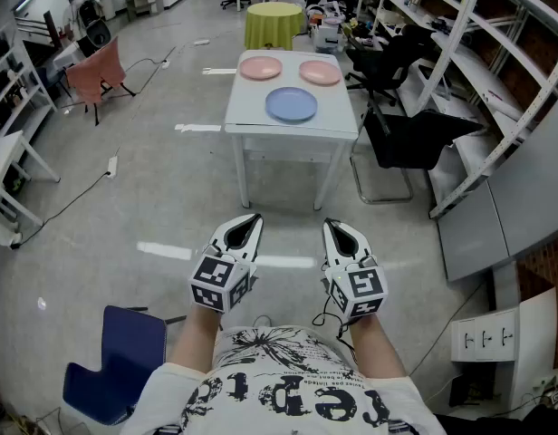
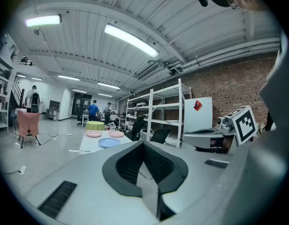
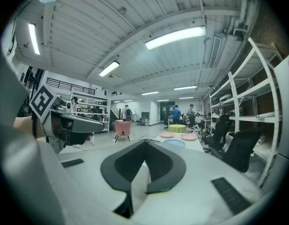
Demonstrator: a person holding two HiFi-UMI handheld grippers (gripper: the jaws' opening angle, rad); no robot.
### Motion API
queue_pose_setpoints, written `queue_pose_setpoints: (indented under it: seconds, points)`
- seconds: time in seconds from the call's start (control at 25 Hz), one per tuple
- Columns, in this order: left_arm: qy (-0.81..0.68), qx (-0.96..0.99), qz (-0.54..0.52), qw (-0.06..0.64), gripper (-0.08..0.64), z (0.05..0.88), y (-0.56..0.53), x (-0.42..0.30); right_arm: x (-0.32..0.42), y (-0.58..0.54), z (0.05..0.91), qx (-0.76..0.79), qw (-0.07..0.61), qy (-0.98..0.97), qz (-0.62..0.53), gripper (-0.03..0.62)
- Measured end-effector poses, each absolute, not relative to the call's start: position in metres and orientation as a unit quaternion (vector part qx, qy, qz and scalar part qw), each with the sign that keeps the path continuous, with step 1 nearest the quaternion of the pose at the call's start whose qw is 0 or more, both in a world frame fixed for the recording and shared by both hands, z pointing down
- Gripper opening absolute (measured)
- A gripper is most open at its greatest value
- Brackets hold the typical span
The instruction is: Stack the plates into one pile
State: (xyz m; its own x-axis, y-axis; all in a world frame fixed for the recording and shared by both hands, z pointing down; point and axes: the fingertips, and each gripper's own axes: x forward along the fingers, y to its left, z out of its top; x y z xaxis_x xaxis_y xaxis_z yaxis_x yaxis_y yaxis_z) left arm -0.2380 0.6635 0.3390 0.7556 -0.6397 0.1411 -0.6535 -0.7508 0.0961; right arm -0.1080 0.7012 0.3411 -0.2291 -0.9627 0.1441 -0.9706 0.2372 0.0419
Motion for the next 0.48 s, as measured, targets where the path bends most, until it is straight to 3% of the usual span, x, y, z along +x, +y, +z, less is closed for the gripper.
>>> queue_pose_setpoints:
  seconds: [0.48]
  points:
    - [-0.340,0.937,0.033,0.072,0.002,0.343,0.651,-0.254,-0.124,0.691,0.349,0.617,0.063,-0.783,0.041,0.005]
